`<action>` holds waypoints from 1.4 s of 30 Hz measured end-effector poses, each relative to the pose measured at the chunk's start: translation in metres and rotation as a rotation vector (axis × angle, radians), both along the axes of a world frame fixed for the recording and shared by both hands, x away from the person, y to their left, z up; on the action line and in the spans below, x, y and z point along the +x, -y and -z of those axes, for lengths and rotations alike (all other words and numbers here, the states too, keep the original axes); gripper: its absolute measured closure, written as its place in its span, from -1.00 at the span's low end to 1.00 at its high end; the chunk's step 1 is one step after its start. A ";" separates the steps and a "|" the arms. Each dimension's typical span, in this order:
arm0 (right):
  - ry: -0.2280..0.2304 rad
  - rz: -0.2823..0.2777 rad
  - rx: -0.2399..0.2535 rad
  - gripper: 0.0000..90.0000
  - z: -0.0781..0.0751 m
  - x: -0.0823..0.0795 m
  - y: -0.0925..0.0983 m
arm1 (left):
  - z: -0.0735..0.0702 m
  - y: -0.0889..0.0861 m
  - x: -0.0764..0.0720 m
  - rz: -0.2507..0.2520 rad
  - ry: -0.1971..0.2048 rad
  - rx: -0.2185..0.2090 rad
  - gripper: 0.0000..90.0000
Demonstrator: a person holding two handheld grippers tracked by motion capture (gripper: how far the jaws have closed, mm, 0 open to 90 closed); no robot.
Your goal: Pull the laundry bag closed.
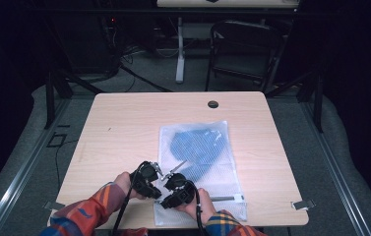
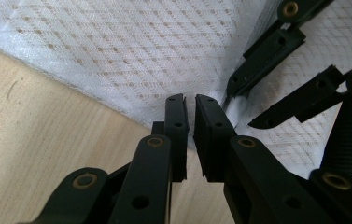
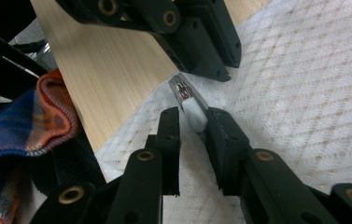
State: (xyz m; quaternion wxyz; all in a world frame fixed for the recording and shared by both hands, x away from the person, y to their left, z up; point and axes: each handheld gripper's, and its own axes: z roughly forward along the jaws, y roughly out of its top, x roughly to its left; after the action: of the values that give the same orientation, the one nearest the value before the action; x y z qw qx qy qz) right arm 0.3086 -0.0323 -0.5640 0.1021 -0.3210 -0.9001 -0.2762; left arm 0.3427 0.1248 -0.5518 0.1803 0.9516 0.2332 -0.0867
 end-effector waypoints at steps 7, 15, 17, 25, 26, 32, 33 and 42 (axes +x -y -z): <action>-0.015 -0.004 0.056 0.68 0.000 0.001 0.003 | 0.001 -0.003 0.003 -0.014 -0.023 -0.016 0.94; -0.006 -0.031 0.029 0.66 0.001 -0.005 -0.001 | 0.001 -0.002 0.003 -0.005 -0.016 -0.012 0.94; 0.023 -0.028 0.002 0.65 -0.002 -0.006 0.000 | 0.001 -0.002 0.002 -0.009 -0.013 -0.014 0.93; 0.043 -0.027 -0.023 0.54 -0.002 -0.007 -0.003 | 0.002 -0.002 0.003 -0.014 -0.023 -0.024 0.94; 0.043 -0.027 -0.023 0.54 -0.002 -0.007 -0.003 | 0.002 -0.002 0.003 -0.014 -0.023 -0.024 0.95; 0.027 -0.056 -0.002 0.54 -0.001 -0.007 -0.003 | 0.001 -0.002 0.004 -0.012 -0.026 -0.016 0.96; 0.022 -0.058 -0.006 0.55 -0.001 -0.007 -0.003 | 0.001 -0.002 0.004 -0.012 -0.026 -0.016 0.96; 0.022 -0.047 -0.002 0.53 -0.001 -0.008 -0.003 | 0.001 -0.002 0.004 -0.011 -0.024 -0.014 0.96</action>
State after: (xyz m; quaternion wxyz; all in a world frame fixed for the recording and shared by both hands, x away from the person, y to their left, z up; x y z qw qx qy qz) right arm 0.3007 -0.0294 -0.5632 0.0984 -0.2967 -0.9087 -0.2766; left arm 0.3462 0.1270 -0.5532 0.1846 0.9479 0.2401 -0.0988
